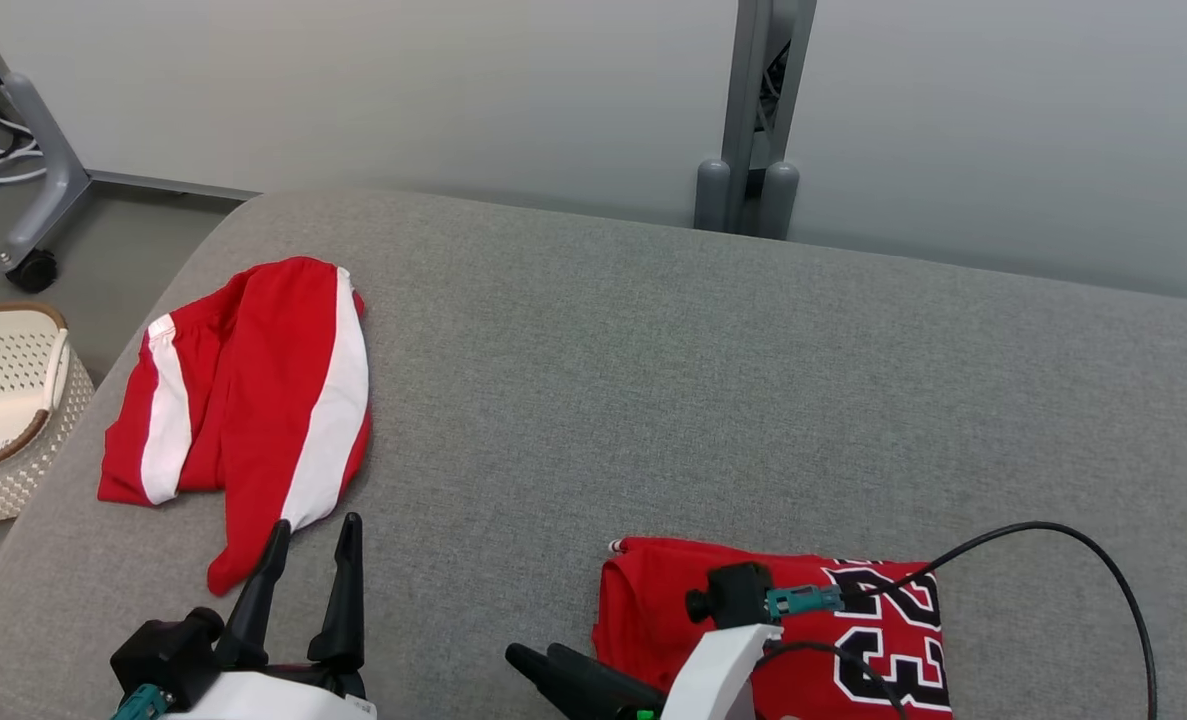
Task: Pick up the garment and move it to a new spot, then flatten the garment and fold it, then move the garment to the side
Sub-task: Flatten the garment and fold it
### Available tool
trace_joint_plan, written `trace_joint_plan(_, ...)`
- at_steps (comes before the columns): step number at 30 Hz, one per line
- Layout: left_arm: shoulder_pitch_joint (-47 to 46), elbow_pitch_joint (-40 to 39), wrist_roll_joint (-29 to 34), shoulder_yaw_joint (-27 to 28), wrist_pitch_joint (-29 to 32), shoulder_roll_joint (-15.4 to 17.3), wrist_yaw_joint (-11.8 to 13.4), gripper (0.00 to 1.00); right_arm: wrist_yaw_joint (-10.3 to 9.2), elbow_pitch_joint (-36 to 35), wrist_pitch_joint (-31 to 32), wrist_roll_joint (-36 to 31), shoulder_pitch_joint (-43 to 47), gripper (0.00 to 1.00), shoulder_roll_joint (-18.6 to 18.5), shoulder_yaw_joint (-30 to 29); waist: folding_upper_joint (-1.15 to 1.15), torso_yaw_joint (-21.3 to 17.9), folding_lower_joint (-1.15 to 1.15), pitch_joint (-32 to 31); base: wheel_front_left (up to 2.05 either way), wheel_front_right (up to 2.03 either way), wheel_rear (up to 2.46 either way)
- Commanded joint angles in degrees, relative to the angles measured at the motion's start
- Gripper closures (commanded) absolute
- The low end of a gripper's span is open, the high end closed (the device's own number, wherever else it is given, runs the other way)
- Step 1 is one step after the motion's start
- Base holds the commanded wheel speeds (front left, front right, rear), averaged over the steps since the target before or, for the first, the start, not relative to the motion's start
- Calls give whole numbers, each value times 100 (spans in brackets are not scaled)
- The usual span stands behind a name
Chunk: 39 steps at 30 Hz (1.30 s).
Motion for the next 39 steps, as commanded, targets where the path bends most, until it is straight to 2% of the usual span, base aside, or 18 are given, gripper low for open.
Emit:
trace_joint_plan(1,11,-15,34,23,-17,25,-7,0,2,-86,-58,0,-51,0,-45,1,0,-41,0,-49,0,0,0)
trace_joint_plan(11,83,-100,87,120,-17,24,-7,0,2,-519,-882,-463,-319,0,-728,-298,0,-315,0,-265,0,0,0)
trace_joint_plan(15,99,-177,52,143,-17,23,-7,0,2,-340,-1246,-1186,-470,0,-1179,-395,0,-483,0,-325,0,0,0)
trace_joint_plan(20,79,-254,8,160,-17,24,-7,0,2,-69,-1368,-2181,-407,0,-1550,-1075,0,-675,0,-362,0,0,0)
trace_joint_plan(24,32,-296,-7,169,-17,25,-7,0,2,-79,-1355,-3255,42,0,-1567,-2088,0,-779,0,-366,0,0,0)
trace_joint_plan(30,73,-335,-26,150,-17,25,-7,0,1,-311,-1355,-4707,1051,0,-1217,-3387,0,-877,0,-390,0,0,0)
trace_joint_plan(35,120,-337,6,145,-17,23,-7,0,1,-371,-1356,-5368,1474,0,-958,-3677,0,-912,0,-413,0,0,0)
trace_joint_plan(39,123,-340,34,132,-17,25,-8,0,1,-409,-1356,-5621,1599,0,-822,-3743,0,-909,0,-428,0,0,0)
